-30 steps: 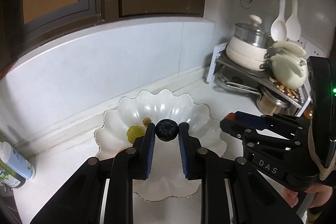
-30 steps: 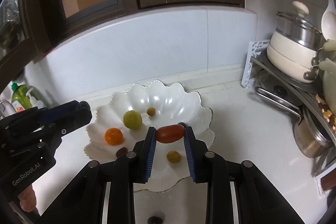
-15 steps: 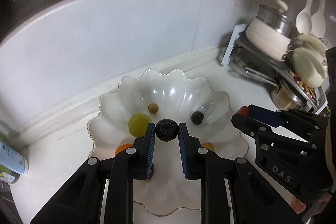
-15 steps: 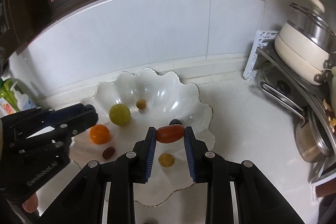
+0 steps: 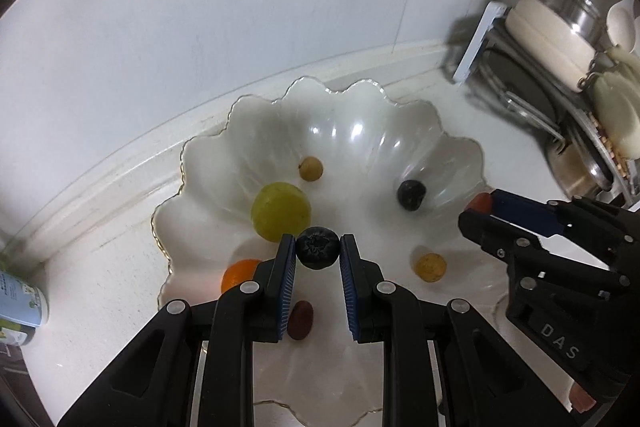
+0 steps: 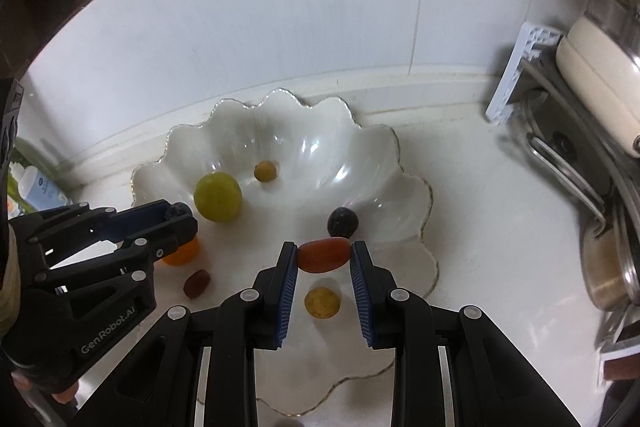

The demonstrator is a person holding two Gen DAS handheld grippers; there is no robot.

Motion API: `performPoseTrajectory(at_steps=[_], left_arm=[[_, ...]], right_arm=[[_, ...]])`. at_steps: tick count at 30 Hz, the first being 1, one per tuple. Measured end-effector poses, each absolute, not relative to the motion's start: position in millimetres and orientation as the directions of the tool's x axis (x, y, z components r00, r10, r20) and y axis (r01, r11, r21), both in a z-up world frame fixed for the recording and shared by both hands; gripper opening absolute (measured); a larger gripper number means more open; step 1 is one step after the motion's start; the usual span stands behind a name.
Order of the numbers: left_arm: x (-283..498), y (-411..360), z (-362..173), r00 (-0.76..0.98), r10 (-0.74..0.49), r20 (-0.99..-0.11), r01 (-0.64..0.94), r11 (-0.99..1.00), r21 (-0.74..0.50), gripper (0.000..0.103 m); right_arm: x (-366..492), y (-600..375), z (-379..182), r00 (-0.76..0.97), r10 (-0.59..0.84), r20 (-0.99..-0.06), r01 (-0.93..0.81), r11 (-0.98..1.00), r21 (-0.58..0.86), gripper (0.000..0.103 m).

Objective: Organize fruits
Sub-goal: 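Carry the dark plum and red date with both tools over the white bowl, then open both tools to drop the plum and date into the bowl, then move the open left tool back toward the last dark plum on the counter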

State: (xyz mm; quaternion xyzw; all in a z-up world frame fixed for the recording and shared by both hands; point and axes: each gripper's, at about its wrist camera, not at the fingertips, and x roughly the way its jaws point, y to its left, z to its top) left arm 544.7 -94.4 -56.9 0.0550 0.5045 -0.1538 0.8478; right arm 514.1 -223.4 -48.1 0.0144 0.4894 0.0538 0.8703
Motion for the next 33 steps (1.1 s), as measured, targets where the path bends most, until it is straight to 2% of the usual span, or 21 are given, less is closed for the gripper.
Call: performPoseTrajectory(at_steps=[9, 12, 13, 15, 21, 33], left_arm=[[552.3, -97.8, -67.8, 0.393, -0.172, -0.903, 0.329, 0.944, -0.036, 0.024], [553.2, -97.6, -68.5, 0.393, -0.159, -0.906, 0.328, 0.944, -0.023, 0.046], [553.1, -96.7, -68.3, 0.397, -0.155, -0.905, 0.328, 0.945, -0.018, 0.049], [552.5, -95.5, -67.5, 0.400, -0.146, -0.905, 0.323, 0.946, -0.010, 0.051], [546.0, -89.5, -58.5, 0.435, -0.121, -0.892, 0.311, 0.950, 0.023, 0.059], [506.0, -76.1, -8.2, 0.576, -0.168, -0.800, 0.352, 0.934, 0.057, 0.064]], right_arm=[[521.5, -223.5, -61.5, 0.470, 0.093, -0.878, -0.055, 0.996, 0.075, 0.029], [522.8, -224.5, -64.9, 0.457, 0.090, -0.885, -0.046, 0.996, 0.077, 0.030], [522.8, -225.1, -65.9, 0.453, 0.088, -0.887, -0.042, 0.996, 0.078, 0.030], [522.4, -225.8, -66.8, 0.451, 0.082, -0.889, -0.036, 0.997, 0.074, 0.034], [518.2, -227.2, -63.2, 0.460, 0.082, -0.884, -0.025, 0.997, 0.079, 0.035], [473.7, -226.8, -21.5, 0.573, 0.053, -0.818, 0.006, 0.998, 0.068, 0.035]])
